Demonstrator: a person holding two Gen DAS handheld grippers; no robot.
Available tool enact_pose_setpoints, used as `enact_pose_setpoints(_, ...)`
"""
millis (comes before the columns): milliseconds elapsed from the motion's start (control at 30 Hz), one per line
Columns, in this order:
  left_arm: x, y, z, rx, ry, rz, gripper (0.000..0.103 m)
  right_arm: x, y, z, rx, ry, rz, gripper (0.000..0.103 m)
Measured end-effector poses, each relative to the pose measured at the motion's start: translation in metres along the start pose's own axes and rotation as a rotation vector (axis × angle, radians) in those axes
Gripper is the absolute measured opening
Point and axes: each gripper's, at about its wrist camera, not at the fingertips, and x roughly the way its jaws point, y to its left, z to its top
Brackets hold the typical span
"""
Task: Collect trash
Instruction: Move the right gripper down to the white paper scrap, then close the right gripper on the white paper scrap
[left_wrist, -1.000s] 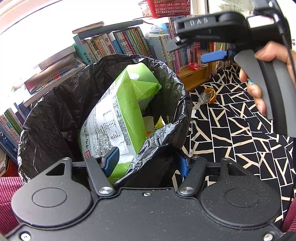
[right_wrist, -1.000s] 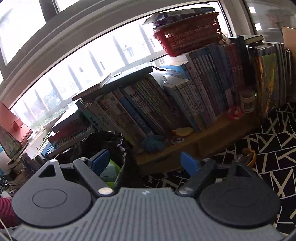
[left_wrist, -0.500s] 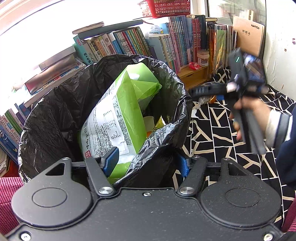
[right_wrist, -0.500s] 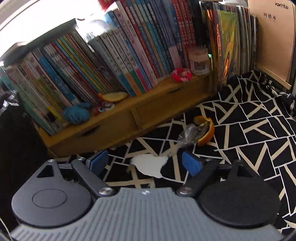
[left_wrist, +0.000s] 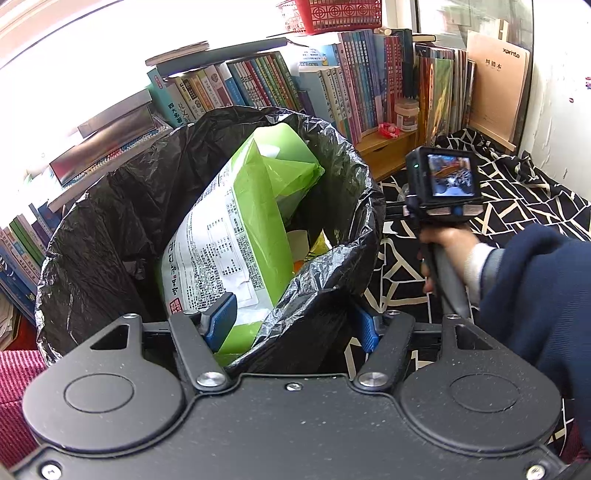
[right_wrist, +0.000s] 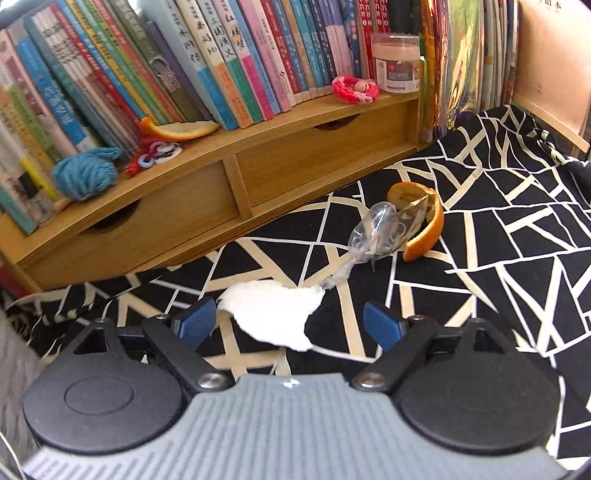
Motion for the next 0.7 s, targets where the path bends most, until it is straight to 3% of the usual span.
enact_pose_setpoints(433,0.002,-0.001,0.000,0.000,-0.003,0.008,0.065,0.030,0.019,-0.010,-0.049,0.002,-0.015,0.093)
enact_pose_setpoints(567,0.002,0.000,0.001,0.000,-0.003,0.007,0.066,0.027,0.017,-0.009,-0.028,-0.013,-0.005,0.071)
enact_pose_setpoints(700,0.002,0.000,0.000,-0.001,-0.002,0.004,0.066,0.019,0.014,-0.008,0.014,-0.026,0.033,0.069)
